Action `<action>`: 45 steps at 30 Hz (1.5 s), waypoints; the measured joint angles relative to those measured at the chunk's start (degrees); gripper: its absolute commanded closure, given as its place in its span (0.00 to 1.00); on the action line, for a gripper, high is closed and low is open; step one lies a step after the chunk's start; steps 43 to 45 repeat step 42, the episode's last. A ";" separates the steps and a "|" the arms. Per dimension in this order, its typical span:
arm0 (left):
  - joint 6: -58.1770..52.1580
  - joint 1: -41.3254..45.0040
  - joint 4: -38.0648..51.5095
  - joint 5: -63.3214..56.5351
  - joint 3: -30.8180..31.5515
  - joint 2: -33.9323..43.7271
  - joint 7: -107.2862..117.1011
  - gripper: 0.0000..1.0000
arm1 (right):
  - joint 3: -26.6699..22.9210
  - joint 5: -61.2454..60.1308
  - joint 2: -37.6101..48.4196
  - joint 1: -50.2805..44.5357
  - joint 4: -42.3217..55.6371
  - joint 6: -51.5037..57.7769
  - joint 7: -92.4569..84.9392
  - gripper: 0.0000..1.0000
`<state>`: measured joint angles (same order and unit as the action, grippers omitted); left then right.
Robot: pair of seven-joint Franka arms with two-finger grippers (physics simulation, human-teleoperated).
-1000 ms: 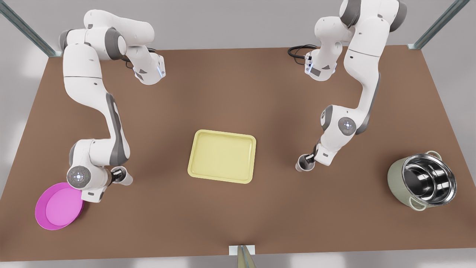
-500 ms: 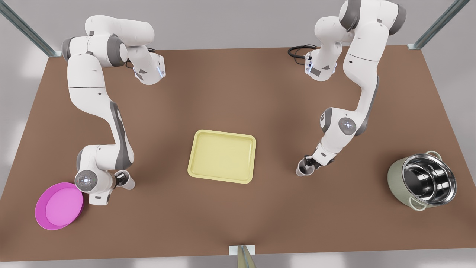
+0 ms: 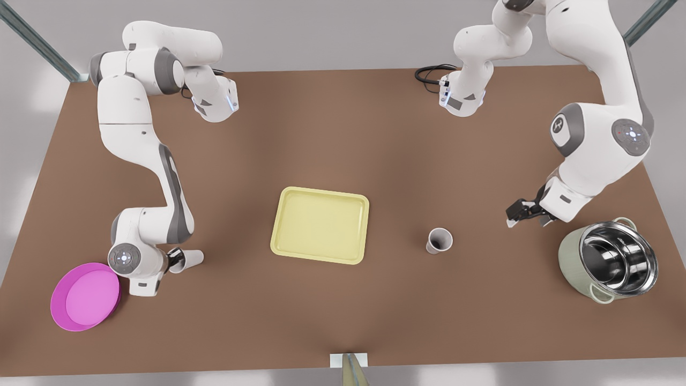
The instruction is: Use the left arm to pick up the white IKEA cup from the tray and place it on the middle-left position; use the right arm to pick up the white IKEA cup from the tray and place it on the middle-right position
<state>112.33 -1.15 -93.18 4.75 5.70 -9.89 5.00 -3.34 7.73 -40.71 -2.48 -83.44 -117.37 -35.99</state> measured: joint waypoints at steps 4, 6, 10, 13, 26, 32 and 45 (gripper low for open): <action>-3.02 0.02 0.54 -0.14 -0.01 -0.49 -0.72 0.00 | 0.14 -0.85 0.11 -0.01 0.00 0.21 -0.27 0.24; -3.92 0.07 0.58 -0.17 -0.01 -0.59 -1.02 0.00 | 0.18 -1.13 0.33 -0.05 -0.03 0.31 -0.38 0.21; -5.04 0.16 0.60 -0.68 -0.01 -0.62 -1.51 0.00 | 0.28 -2.25 0.72 -0.18 -0.07 0.73 -0.59 0.12; -5.50 0.28 0.60 -1.31 -0.01 -0.65 -1.79 0.00 | 0.27 -2.87 2.11 -0.31 -0.09 1.73 -0.74 0.09; -6.15 0.18 1.42 -1.68 -0.01 -0.67 -2.64 0.00 | 1.12 -5.68 16.88 -7.03 3.39 13.49 1.75 0.00; -6.11 0.20 1.65 -1.34 -0.01 -0.65 -2.90 0.00 | 0.03 -6.08 21.08 -5.49 5.30 20.18 7.76 0.00; -7.37 0.45 3.97 -1.55 0.07 -0.44 -3.14 0.00 | -0.35 -6.01 21.48 -5.06 5.62 25.54 14.48 0.00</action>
